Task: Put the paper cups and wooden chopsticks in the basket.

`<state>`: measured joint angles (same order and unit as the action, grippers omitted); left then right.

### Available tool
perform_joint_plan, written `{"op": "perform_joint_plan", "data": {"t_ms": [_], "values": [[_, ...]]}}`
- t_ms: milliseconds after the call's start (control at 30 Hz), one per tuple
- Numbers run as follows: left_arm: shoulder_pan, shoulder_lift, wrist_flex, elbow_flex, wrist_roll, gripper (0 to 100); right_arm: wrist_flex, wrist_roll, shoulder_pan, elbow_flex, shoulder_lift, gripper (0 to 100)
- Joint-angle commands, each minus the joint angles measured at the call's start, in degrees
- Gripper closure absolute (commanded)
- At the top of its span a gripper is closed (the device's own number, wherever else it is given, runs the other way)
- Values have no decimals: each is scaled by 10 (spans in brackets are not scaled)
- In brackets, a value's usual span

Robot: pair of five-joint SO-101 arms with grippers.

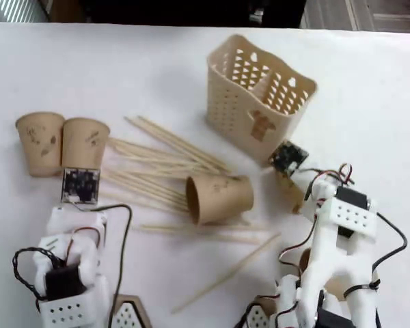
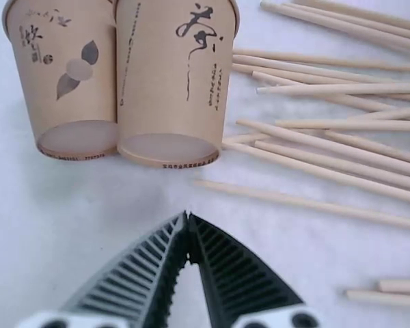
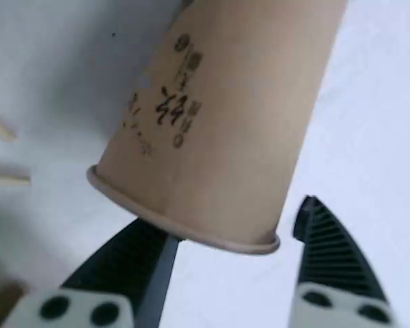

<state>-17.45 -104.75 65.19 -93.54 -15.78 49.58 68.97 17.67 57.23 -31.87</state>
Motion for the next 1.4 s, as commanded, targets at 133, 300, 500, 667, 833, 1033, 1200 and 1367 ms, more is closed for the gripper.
{"op": "perform_joint_plan", "data": {"t_ms": [133,300,500,667,833,1033,1200,1367], "values": [[-3,4,-11,4,-3,973,0,-34,-1,-17,-34,978],[-3,4,-11,4,-3,973,80,-34,36,-56,-105,979],[-3,4,-11,4,-3,973,209,-57,62,-148,-211,979],[-3,4,-11,4,-3,973,276,-111,60,-249,-262,979],[-3,4,-11,4,-3,973,291,-205,18,-356,-255,979],[-3,4,-11,4,-3,973,291,-320,-27,-480,-212,979],[-3,4,-11,4,-3,973,289,-393,-69,-560,-165,979],[-3,4,-11,3,-3,973,288,-462,-124,-636,-115,979]]}}
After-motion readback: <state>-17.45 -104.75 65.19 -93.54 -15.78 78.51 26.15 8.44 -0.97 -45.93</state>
